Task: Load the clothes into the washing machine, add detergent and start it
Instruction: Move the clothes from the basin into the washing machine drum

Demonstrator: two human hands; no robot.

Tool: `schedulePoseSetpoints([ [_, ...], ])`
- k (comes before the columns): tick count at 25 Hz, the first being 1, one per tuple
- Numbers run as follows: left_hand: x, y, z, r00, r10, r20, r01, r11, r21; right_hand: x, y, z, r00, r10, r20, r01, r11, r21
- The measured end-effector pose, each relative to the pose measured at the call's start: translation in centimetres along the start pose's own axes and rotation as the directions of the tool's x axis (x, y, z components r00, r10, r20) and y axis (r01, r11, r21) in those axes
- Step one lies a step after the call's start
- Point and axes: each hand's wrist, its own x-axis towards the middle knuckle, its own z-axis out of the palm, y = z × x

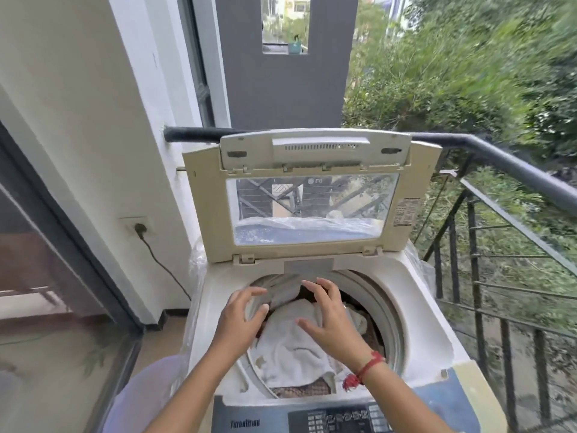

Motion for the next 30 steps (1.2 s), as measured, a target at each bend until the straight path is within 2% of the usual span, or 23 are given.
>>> schedulePoseSetpoints([
  [7, -1.4, -0.1, -2.4, 0.993, 0.094, 0.076, -0.086, 0.991, -0.098, -4.6, -2.4, 0.4, 0.988, 0.113, -0.109, -0.119, 0.992, -0.052],
  [11, -5.0, -1.0, -4.8, 0.993, 0.104, 0.062, -0.092, 0.982, -0.167, -6.7, -5.5, 2.8, 0.981, 0.134, -0.139, -0.136, 0.991, -0.007],
  [15, -9.6, -4.2, -7.3, 0.999, 0.018, -0.043, -0.028, 0.970, -0.240, -8.1, -8.0, 6.0, 0.977, 0.088, -0.196, -0.092, 0.996, -0.012],
  [20, -14.1, -8.2, -12.0, 0.972, -0.124, -0.200, 0.052, 0.942, -0.331, -9.1, -11.5, 10.0, 0.984, -0.026, -0.176, 0.032, 0.999, 0.034],
  [23, -15.8, -10.3, -15.2, 0.920, -0.192, -0.340, 0.052, 0.923, -0.381, -9.5, -13.6, 11.7, 0.973, -0.084, -0.215, 0.100, 0.993, 0.067],
  [26, -16.8, -11.8, -18.1, 0.838, -0.272, -0.474, 0.052, 0.903, -0.427, -9.8, -14.8, 13.5, 0.967, -0.134, -0.219, 0.154, 0.985, 0.079],
  [28, -17.4, -12.0, -19.2, 0.797, -0.318, -0.513, 0.073, 0.894, -0.442, -9.9, -15.2, 14.5, 0.970, -0.146, -0.196, 0.168, 0.981, 0.098],
  [30, -17.7, -12.0, -19.3, 0.785, -0.324, -0.528, 0.073, 0.895, -0.441, -9.9, -15.3, 14.9, 0.972, -0.156, -0.175, 0.177, 0.978, 0.112],
])
